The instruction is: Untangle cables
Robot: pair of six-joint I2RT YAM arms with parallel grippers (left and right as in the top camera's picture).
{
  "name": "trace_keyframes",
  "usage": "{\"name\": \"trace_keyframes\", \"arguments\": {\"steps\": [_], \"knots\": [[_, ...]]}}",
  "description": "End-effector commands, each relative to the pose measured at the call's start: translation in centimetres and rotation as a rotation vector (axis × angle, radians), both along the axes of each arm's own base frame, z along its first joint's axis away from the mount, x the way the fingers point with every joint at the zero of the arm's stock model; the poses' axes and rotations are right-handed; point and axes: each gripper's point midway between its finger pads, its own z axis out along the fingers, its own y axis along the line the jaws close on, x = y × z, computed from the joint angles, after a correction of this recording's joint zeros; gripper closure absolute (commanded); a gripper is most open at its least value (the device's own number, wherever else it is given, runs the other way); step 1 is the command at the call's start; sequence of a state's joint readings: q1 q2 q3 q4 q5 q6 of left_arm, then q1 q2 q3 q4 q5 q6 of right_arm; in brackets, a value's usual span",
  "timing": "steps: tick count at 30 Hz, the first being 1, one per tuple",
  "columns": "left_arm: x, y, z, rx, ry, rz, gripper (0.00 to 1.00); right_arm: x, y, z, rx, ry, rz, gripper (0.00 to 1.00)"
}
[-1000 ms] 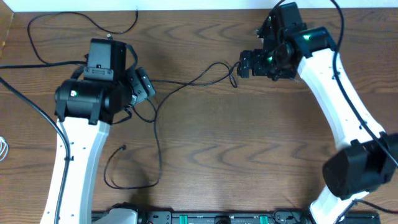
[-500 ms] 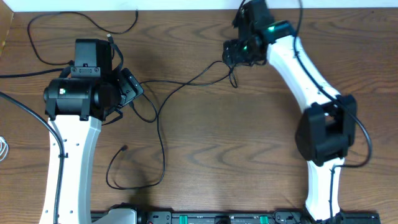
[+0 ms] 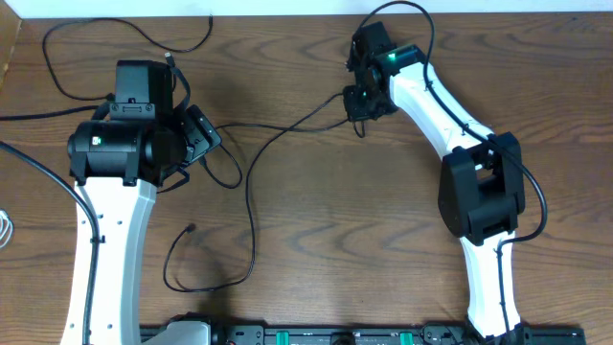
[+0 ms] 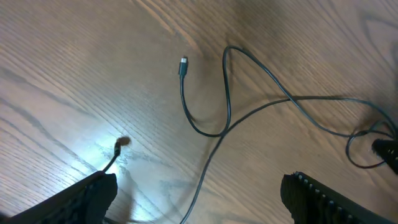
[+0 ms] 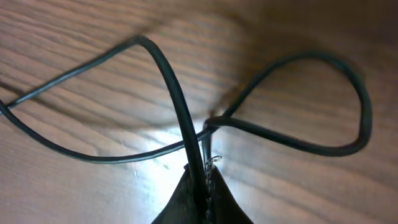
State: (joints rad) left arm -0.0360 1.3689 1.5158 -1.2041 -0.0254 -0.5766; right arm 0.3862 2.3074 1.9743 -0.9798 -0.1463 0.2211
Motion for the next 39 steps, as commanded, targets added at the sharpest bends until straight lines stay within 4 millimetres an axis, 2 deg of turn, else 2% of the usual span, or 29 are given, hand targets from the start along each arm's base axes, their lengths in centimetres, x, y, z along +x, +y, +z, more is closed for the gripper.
{"name": "trace_keyframes", "arguments": {"steps": [1,3,6,10,12,14,16,20,23,28,31,33,39], "knots": [[0.0,-2.2,-0.1,-0.104,-0.002,-0.084,0.11,0.3,1.0,6.2,0.093,-0.073,-0.031,0.99],[0.5,-4.6,0.5,-0.184,-0.037,-0.243,0.11,0.2,1.7,10.7,0.168,-0.131,-0.018,0.99],[0.6,-8.6,2.1,-0.330,-0.116,-0.492,0.11,-0.3,2.3,19.2,0.296,-0.252,-0.062,0.99],[-0.9,-13.8,5.4,-0.506,-0.274,-0.872,0.11,-2.3,1.6,30.6,0.467,-0.434,-0.146,0.99],[-2.0,-15.4,6.8,-0.519,-0.343,-1.017,0.11,-4.0,1.0,34.4,0.539,-0.477,-0.195,0.99],[-2.3,-16.0,7.6,-0.477,-0.369,-1.047,0.11,-5.8,0.2,36.6,0.594,-0.468,-0.260,0.99],[-2.5,-16.4,8.8,-0.428,-0.409,-1.072,0.11,-7.4,-0.5,37.4,0.636,-0.416,-0.349,0.99],[-2.5,-16.7,12.2,-0.380,-0.521,-1.017,0.11,-9.5,-1.0,37.3,0.699,-0.277,-0.502,0.98],[-3.1,-17.2,14.4,-0.390,-0.601,-1.014,0.11,-10.1,-0.3,37.5,0.764,-0.194,-0.548,0.98],[-5.3,-19.0,17.0,-0.391,-0.708,-1.111,0.13,-10.3,0.2,37.7,0.875,-0.027,-0.756,0.98],[-5.7,-20.1,17.8,-0.394,-0.746,-1.155,0.19,-10.8,1.1,38.2,0.906,0.002,-0.731,0.99],[-5.5,-20.8,17.9,-0.390,-0.761,-1.174,0.19,-11.3,2.1,38.7,0.945,0.045,-0.708,0.98],[-3.5,-22.1,18.2,-0.382,-0.801,-1.185,0.19,-12.0,3.6,40.0,1.014,0.103,-0.666,0.99]]}}
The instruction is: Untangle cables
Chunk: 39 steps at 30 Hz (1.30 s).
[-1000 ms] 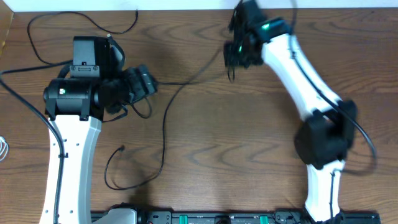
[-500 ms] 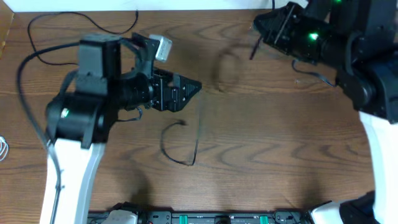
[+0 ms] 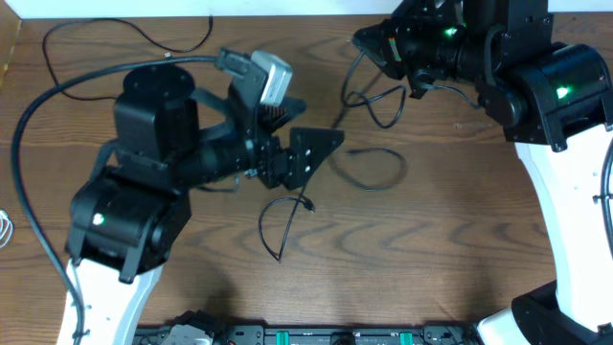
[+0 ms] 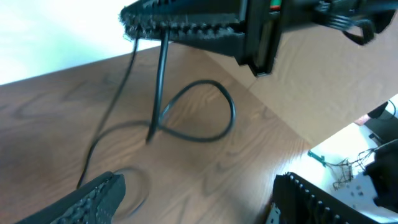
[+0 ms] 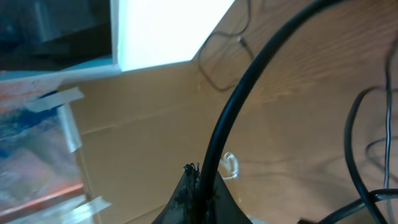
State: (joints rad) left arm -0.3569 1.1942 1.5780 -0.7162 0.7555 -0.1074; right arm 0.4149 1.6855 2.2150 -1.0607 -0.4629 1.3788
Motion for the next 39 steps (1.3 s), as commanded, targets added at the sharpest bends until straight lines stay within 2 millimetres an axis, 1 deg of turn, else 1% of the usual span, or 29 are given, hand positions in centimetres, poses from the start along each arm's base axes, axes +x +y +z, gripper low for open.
{"name": "trace_keyframes", "arguments": {"steps": [1,3,5,7,8,11,14,15,16,19,20,22,23,24,25,26,28,29,31,33,36,37,39], "knots": [[1.5,-0.5,0.4,-0.011,-0.022,0.011,0.19,-1.9,1.1,1.4,0.080,0.035,0.053,0.98],[2.1,-0.7,0.3,-0.012,-0.030,0.014,0.22,-2.2,1.5,1.5,0.086,0.038,0.072,0.99],[2.7,-0.9,0.1,-0.011,-0.027,0.014,0.22,-2.3,1.7,1.7,0.093,0.031,0.083,0.98],[3.3,-1.2,-0.4,-0.007,-0.016,0.014,0.29,-2.5,1.9,1.9,0.100,0.029,0.093,0.99],[3.6,-1.3,-0.7,-0.004,-0.006,0.014,0.31,-2.6,2.0,1.9,0.107,0.038,0.096,0.98],[4.1,-1.5,-1.3,-0.005,0.022,0.019,0.46,-2.7,2.1,2.0,0.115,0.041,0.106,0.98],[4.4,-1.6,-0.8,-0.024,0.016,0.025,0.67,-2.8,2.1,1.9,0.107,0.036,0.111,0.98],[4.4,-1.6,-0.8,-0.027,0.014,0.026,0.79,-2.8,2.1,1.9,0.102,0.032,0.113,0.99],[4.4,-1.6,-0.7,-0.029,0.017,0.028,0.92,-2.8,2.0,1.8,0.095,0.029,0.117,0.99],[4.9,-1.0,-1.2,-0.025,0.049,0.072,0.92,-2.5,1.4,1.2,0.050,0.008,0.106,0.98],[5.9,0.0,-1.9,-0.004,0.078,0.158,0.92,-1.8,0.4,0.4,-0.009,-0.013,0.065,0.98],[7.1,2.0,-3.0,0.047,0.097,0.280,0.92,-0.6,-1.7,-1.0,-0.123,-0.037,-0.017,0.98],[7.6,3.1,-3.5,0.072,0.107,0.336,0.92,-0.1,-2.7,-1.6,-0.177,-0.044,-0.052,0.93],[8.0,4.1,-3.8,0.086,0.116,0.375,0.93,0.2,-3.9,-2.3,-0.239,-0.048,-0.083,0.79],[8.2,5.0,-4.0,0.090,0.123,0.403,0.93,0.5,-5.3,-3.2,-0.321,-0.052,-0.117,0.67],[8.6,6.0,-4.0,0.088,0.130,0.431,0.92,0.5,-6.5,-3.9,-0.387,-0.050,-0.138,0.51],[9.3,8.4,-4.0,0.057,0.169,0.517,0.93,0.3,-8.8,-5.4,-0.521,-0.030,-0.173,0.27],[9.7,9.9,-4.1,0.037,0.195,0.568,0.93,0.0,-9.7,-6.1,-0.574,-0.011,-0.183,0.16],[10.3,12.4,-4.4,0.012,0.238,0.647,0.93,-0.9,-11.4,-7.2,-0.669,0.032,-0.199,0.05],[10.5,14.7,-5.2,0.016,0.272,0.710,0.93,-1.6,-12.4,-7.9,-0.719,0.069,-0.211,0.04],[10.8,18.2,-6.3,0.038,0.302,0.794,0.92,-2.5,-13.0,-8.6,-0.761,0.103,-0.193,0.02],[10.9,19.3,-6.5,0.043,0.303,0.819,0.93,-2.5,-13.0,-8.6,-0.774,0.097,-0.177,0.03],[11.2,22.3,-6.6,0.035,0.304,0.896,0.93,-2.6,-13.0,-8.7,-0.804,0.074,-0.137,0.09]]}}
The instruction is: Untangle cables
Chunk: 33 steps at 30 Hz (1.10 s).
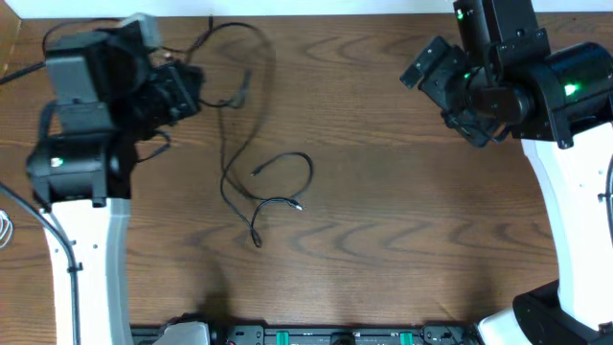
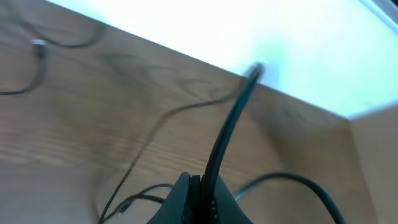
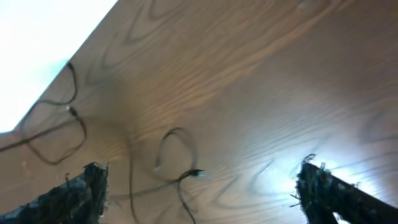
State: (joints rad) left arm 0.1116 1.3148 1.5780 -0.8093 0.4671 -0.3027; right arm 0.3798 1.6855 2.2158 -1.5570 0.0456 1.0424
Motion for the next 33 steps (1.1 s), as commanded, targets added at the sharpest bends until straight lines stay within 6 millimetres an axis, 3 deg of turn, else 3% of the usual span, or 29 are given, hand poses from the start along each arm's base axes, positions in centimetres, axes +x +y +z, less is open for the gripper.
{"name": "trace_keyframes", "arguments": {"steps": [1,5,9,12,16,24,25,26,27,28,30,33], "knots": [[0.4,5.4,0.4,0.019,-0.021,0.140,0.92,-0.1,-1.2,0.7,-0.106,-0.050,0.062,0.09],[0.6,11.6,1.0,0.023,-0.058,0.304,0.93,-0.1,-1.3,0.7,-0.126,-0.054,0.094,0.09],[0.1,16.1,-0.1,0.005,-0.026,0.429,0.92,-0.1,-1.2,0.8,-0.125,-0.055,0.094,0.09],[-0.1,20.0,-2.8,0.046,0.068,0.584,0.93,-0.1,-1.2,0.8,-0.124,-0.056,0.093,0.09],[-1.6,25.7,-6.7,0.083,0.213,0.948,0.93,-0.1,-0.9,0.8,-0.116,-0.056,0.101,0.09],[-4.5,32.8,-11.9,0.399,0.423,1.270,0.92,-0.4,0.3,0.8,-0.103,-0.060,0.138,0.09],[-4.7,33.4,-12.6,0.432,0.451,1.290,0.89,-0.4,0.5,0.8,-0.103,-0.061,0.142,0.09],[-4.6,33.7,-13.5,0.449,0.478,1.294,0.68,-0.5,0.6,0.8,-0.102,-0.061,0.145,0.09],[-4.4,33.8,-14.5,0.452,0.502,1.286,0.59,-0.5,0.7,0.8,-0.103,-0.063,0.149,0.08],[-4.1,33.7,-15.5,0.445,0.524,1.268,0.57,-0.4,0.8,0.8,-0.102,-0.064,0.150,0.08],[-3.3,33.3,-17.5,0.417,0.565,1.216,0.33,-0.4,0.8,0.8,-0.101,-0.066,0.151,0.08],[-2.7,32.8,-19.6,0.396,0.613,1.178,0.16,-0.2,0.8,0.7,-0.107,-0.064,0.148,0.08]]}}
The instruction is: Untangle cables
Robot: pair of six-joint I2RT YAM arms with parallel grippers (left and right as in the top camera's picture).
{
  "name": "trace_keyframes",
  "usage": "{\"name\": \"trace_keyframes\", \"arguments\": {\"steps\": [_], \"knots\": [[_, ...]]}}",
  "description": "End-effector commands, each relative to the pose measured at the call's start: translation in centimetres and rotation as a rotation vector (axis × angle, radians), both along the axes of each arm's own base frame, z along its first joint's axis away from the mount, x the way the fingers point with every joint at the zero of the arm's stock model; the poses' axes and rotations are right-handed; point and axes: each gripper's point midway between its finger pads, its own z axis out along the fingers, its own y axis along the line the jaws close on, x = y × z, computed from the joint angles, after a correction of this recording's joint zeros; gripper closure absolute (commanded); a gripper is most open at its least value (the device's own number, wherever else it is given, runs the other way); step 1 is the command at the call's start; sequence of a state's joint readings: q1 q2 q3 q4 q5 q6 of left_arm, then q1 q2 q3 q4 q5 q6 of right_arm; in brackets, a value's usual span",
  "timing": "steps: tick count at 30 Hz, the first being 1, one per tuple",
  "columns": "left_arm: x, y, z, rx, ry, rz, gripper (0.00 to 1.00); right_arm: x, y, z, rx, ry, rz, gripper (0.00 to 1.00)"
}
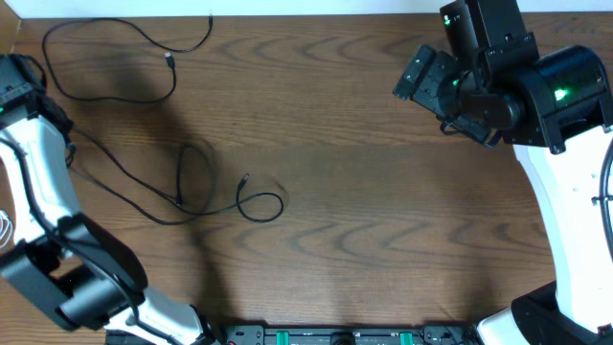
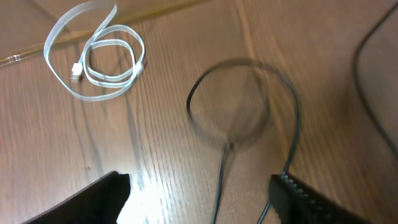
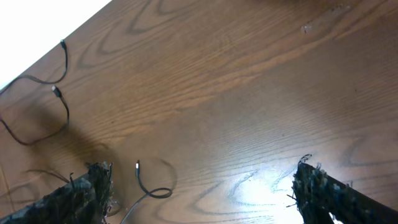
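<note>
Two thin black cables lie on the wooden table (image 1: 364, 240). One cable (image 1: 124, 27) curves along the back left, its plug (image 1: 170, 59) lying free. The other cable (image 1: 182, 182) runs from the left edge into loose loops, ending at a plug (image 1: 247, 178). In the left wrist view my left gripper (image 2: 199, 208) is open just above a round black cable loop (image 2: 242, 93), holding nothing. Raised at the back right, my right gripper (image 1: 421, 81) is open and empty. Its own view shows the looped plug end (image 3: 138, 165) far below.
A coiled white flat cable (image 2: 93, 53) lies on the table at the far left beside the black loop, just showing at the overhead view's left edge (image 1: 6, 226). A pale wall borders the table's back edge (image 1: 306, 8).
My left gripper was shut on a black cable held up at the back left. Now it is open at the far left edge, and that cable lies spread over the table's left part.
First my right gripper was shut on a cable at the back centre, with the left open. Then the right held it raised while the open left was near the centre. Then the left held the cable and the right was open. Now both are open.
</note>
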State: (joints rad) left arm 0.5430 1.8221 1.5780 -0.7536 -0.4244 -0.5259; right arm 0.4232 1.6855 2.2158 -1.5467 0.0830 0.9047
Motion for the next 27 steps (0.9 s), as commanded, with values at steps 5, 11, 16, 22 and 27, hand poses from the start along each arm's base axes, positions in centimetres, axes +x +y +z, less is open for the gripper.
{"name": "trace_keyframes", "arguments": {"steps": [5,11,16,22,27], "knots": [[1.1,-0.7,-2.7,-0.071,0.051,-0.082,0.04,0.1,-0.1,0.3,-0.015,-0.015,0.007,0.08],[3.6,-7.0,-3.5,-0.348,-0.029,-0.390,0.04,0.1,0.0,0.1,-0.019,-0.011,0.019,0.07],[5.4,-15.3,-3.3,-0.673,-0.161,-0.665,0.04,0.0,0.3,0.0,-0.031,-0.012,0.050,0.06],[3.4,-21.3,-4.0,-0.807,-0.021,-0.763,0.04,-0.5,1.1,-0.6,-0.048,0.005,0.089,0.05],[0.9,-23.8,-4.8,-0.852,0.133,-0.724,0.04,-0.7,1.6,-1.4,-0.070,0.023,0.125,0.05]]}}
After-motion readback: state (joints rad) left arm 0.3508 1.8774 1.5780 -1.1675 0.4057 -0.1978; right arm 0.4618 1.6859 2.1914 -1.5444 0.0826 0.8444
